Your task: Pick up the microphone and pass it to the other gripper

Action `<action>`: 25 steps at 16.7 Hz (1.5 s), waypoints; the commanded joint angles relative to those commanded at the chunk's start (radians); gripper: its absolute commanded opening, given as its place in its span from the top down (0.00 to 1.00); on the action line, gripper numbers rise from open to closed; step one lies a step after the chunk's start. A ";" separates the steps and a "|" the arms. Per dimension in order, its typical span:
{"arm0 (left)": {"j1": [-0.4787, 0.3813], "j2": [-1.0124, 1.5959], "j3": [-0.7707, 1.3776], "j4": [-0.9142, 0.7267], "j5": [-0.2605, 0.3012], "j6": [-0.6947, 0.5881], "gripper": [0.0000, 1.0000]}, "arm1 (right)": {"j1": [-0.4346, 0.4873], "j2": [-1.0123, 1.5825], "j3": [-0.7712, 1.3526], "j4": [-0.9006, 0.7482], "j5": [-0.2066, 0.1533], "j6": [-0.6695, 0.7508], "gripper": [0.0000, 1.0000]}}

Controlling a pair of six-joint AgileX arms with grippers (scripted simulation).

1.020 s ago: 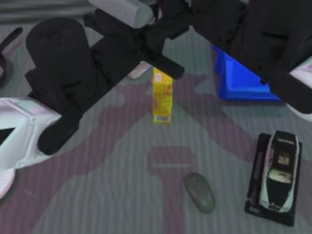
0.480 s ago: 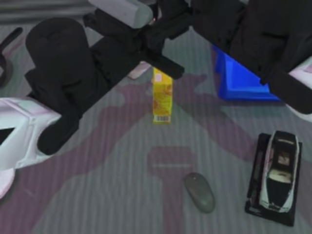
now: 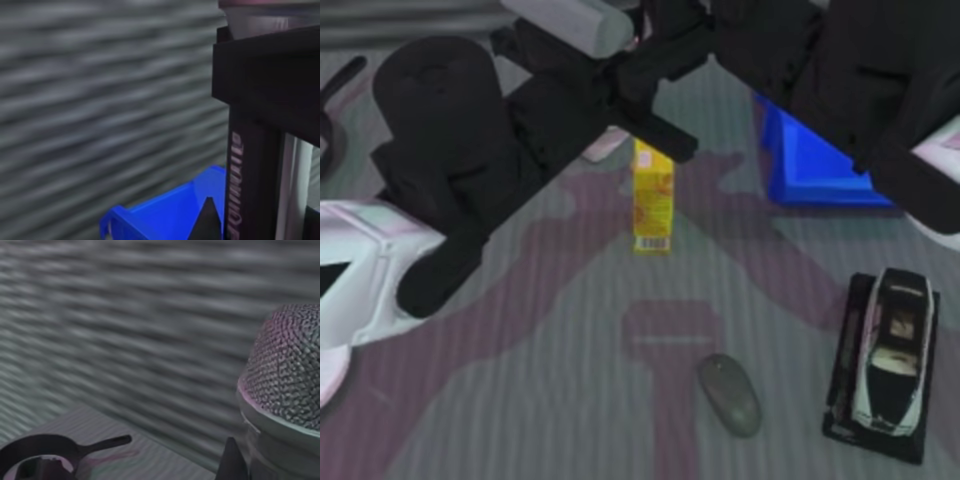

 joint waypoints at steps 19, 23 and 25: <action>0.027 -0.007 -0.026 -0.004 -0.025 0.016 0.00 | -0.007 -0.018 0.000 0.001 0.002 -0.010 1.00; 0.053 -0.138 -0.136 -0.026 -0.011 0.015 0.00 | -0.057 -0.071 -0.048 -0.002 -0.052 -0.011 1.00; 0.068 -0.216 -0.200 -0.038 -0.003 0.013 0.00 | -0.087 -0.101 -0.076 -0.004 -0.085 -0.012 1.00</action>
